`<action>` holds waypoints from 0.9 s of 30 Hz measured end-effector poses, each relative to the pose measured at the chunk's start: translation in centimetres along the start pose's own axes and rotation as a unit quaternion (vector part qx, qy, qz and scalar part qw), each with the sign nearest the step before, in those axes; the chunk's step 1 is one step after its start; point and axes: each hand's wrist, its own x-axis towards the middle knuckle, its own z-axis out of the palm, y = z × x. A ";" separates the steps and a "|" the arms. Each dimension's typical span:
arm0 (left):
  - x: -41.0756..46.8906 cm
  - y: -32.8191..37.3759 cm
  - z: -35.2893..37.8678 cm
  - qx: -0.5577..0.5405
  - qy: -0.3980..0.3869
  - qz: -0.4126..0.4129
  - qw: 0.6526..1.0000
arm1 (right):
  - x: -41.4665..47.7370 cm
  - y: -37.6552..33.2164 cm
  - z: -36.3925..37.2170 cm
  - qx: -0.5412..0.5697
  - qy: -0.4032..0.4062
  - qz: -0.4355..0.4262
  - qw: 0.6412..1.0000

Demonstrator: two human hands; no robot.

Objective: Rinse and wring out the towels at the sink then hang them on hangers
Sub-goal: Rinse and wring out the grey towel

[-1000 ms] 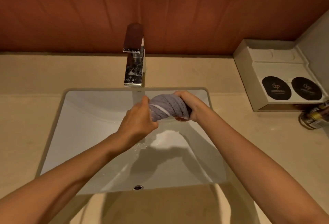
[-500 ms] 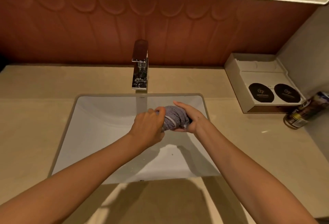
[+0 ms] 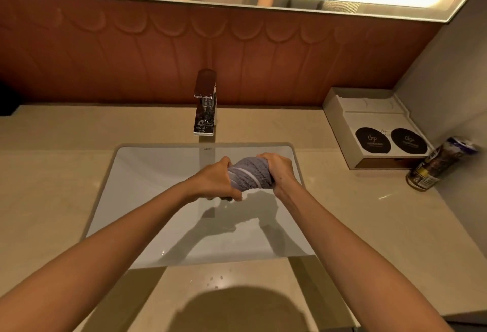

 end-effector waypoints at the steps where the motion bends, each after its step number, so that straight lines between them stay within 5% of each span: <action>1: -0.1 0.3 0.0 0.020 0.037 0.015 0.999 | 0.0 0.1 -0.3 0.027 0.009 0.035 0.999; 6: -1.3 -0.2 -0.1 0.081 0.259 0.189 0.944 | -0.6 0.3 -1.9 0.122 -0.038 0.175 0.976; 10: -1.4 -3.5 -0.6 0.364 0.300 0.476 0.742 | -0.7 -0.2 -2.9 0.108 -0.068 0.242 0.962; 16: 0.4 -3.1 -4.6 0.626 0.291 0.560 0.458 | -1.2 -1.3 -3.1 0.109 -0.148 0.288 0.940; 22: 1.8 4.0 -6.2 0.599 0.274 0.695 0.288 | -3.7 -3.6 -1.8 0.062 -0.195 0.240 0.949; 24: 1.7 6.0 -6.2 0.580 0.278 0.717 0.270 | -3.9 -3.3 -1.3 0.063 -0.191 0.207 0.957; 27: 1.9 7.2 -6.6 0.571 0.267 0.713 0.307 | -4.2 -2.6 -0.7 0.065 -0.198 0.217 0.954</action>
